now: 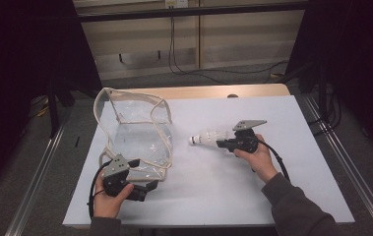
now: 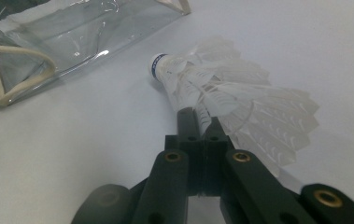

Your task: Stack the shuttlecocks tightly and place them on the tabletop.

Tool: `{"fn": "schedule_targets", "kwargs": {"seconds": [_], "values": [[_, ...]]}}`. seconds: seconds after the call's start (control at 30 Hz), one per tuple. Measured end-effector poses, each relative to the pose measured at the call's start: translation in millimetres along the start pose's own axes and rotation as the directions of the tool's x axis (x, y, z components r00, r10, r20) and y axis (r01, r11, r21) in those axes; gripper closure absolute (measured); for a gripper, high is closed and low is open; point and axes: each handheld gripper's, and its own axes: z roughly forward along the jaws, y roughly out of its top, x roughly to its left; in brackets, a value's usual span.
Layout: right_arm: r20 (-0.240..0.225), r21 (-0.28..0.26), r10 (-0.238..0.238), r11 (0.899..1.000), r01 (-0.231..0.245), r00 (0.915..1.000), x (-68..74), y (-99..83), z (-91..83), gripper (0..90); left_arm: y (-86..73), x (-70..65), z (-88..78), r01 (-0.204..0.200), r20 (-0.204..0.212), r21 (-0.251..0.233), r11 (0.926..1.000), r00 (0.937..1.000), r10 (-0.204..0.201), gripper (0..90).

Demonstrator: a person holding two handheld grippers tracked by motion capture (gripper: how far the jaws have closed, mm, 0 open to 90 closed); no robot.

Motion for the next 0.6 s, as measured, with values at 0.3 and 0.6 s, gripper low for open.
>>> {"fn": "schedule_targets", "kwargs": {"seconds": [0.3, 0.6], "values": [[0.001, 0.016, 0.000, 1.000, 0.000, 1.0000, 0.5, -1.9, 3.1, 88.4, -0.1, -0.1, 0.0, 0.000, 0.000, -0.001, 1.0000, 1.0000, 0.000, 1.2], [0.013, 0.026, 0.016, 1.000, -0.016, 0.9998, 0.0, -2.7, 3.2, 79.9, -0.1, -0.1, 0.2, -0.001, -0.001, -0.001, 1.0000, 1.0000, 0.001, 1.2]]}}
